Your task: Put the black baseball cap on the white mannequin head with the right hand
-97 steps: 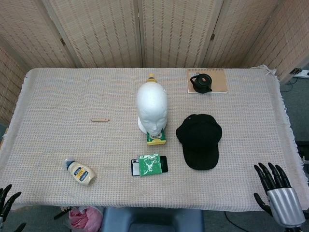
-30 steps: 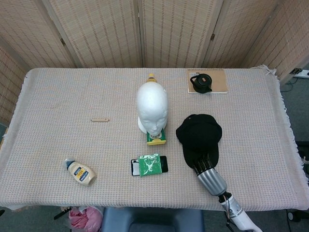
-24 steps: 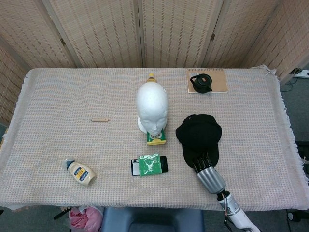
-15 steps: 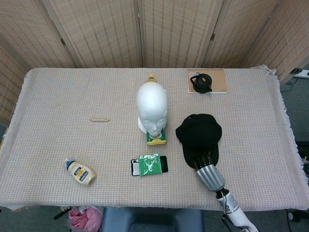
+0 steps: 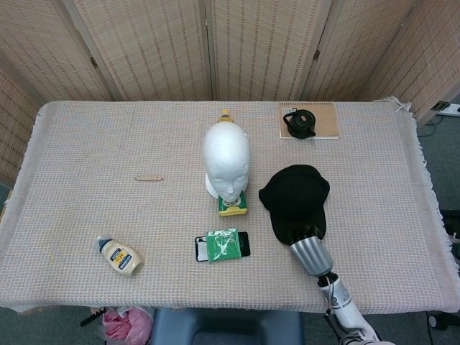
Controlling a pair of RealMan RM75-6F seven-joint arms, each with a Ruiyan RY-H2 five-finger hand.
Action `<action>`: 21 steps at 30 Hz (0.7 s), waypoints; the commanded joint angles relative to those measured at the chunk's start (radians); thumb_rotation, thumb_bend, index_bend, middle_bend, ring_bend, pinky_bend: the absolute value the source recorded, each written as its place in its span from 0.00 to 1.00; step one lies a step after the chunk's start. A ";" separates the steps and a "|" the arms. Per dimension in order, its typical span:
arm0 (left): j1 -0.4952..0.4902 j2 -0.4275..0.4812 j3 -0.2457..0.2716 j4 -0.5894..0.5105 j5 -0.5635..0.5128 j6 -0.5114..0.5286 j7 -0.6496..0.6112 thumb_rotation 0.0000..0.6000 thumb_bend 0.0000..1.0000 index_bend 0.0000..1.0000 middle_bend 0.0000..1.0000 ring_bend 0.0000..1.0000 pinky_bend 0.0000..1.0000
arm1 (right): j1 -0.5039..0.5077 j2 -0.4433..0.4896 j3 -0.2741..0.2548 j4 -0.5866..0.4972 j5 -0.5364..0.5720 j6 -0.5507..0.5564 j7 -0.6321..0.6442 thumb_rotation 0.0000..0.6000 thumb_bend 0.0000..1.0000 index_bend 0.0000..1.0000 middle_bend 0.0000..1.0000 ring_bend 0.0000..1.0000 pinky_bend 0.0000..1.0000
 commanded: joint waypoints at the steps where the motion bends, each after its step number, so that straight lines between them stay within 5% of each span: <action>1: 0.002 -0.002 -0.004 -0.002 -0.007 -0.001 0.002 1.00 0.31 0.20 0.09 0.04 0.14 | 0.011 0.003 0.010 0.004 0.014 0.014 0.012 1.00 0.34 0.68 0.67 0.66 0.78; 21: 0.003 -0.016 -0.017 -0.032 -0.001 -0.022 0.080 1.00 0.30 0.17 0.09 0.04 0.13 | 0.083 0.089 0.150 -0.026 0.176 0.160 0.274 1.00 0.61 0.85 0.80 0.80 0.96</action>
